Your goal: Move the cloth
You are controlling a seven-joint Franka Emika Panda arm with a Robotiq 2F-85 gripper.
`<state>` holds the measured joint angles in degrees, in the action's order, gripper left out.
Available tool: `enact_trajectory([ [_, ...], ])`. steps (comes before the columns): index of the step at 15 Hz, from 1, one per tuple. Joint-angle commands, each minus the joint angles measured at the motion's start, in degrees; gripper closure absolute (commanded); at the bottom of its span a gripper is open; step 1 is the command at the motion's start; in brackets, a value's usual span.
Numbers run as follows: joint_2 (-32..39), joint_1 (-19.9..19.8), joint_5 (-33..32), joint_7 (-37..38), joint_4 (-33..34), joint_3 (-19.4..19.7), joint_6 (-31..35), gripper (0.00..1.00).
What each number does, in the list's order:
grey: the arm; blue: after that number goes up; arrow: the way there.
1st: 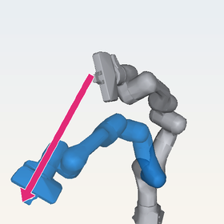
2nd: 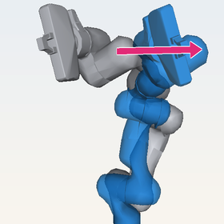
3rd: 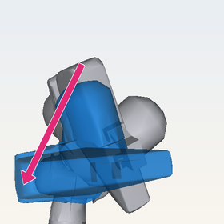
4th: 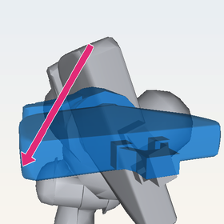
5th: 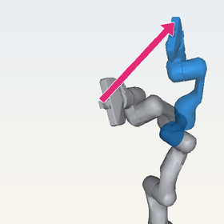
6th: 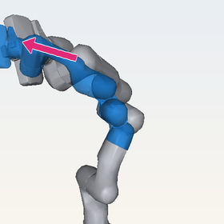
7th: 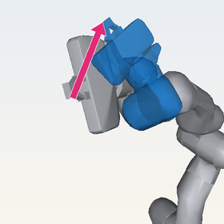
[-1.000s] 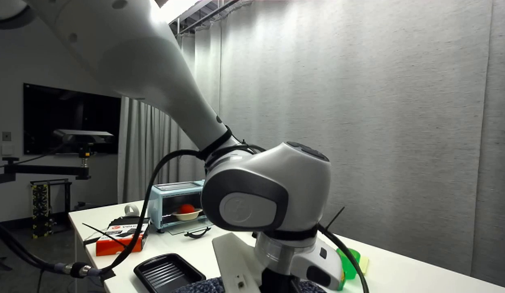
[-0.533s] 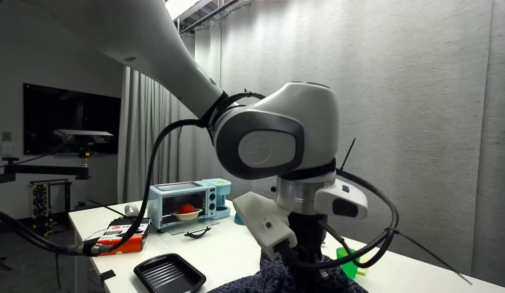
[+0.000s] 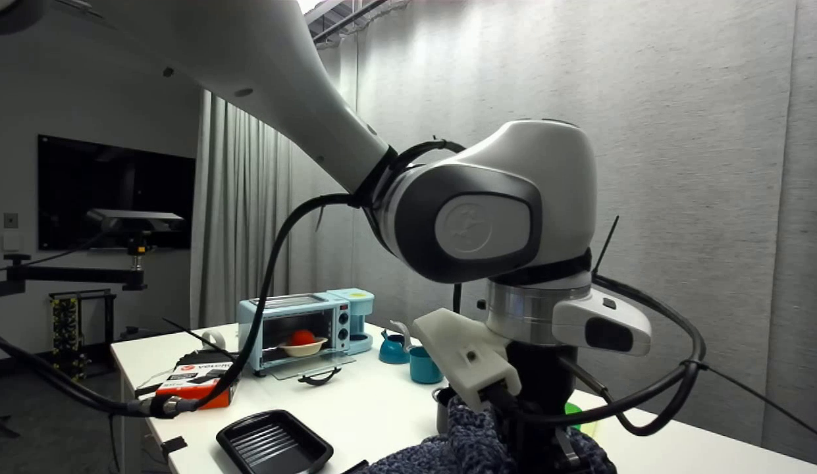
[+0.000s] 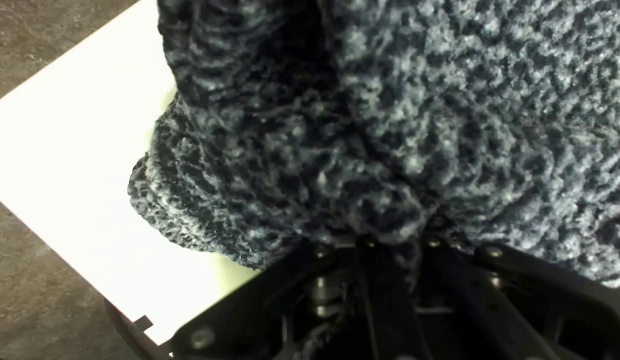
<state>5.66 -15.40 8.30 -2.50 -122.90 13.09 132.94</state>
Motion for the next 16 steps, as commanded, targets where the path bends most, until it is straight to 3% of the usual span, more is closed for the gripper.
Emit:
enact_trajectory([
  [1,4.6,-0.6,-0.4,2.4,6.4,1.1,-3.9,0.98],
  [8,8.7,-2.5,0.3,2.0,11.3,2.1,-8.6,0.98],
  [9,8.9,-2.6,0.0,2.1,11.6,2.1,-8.9,0.66],
  [10,8.8,-2.5,-0.2,1.8,11.7,1.9,-9.1,0.65],
  [16,7.9,-2.0,0.4,-0.6,10.4,0.7,-7.8,0.2],
])
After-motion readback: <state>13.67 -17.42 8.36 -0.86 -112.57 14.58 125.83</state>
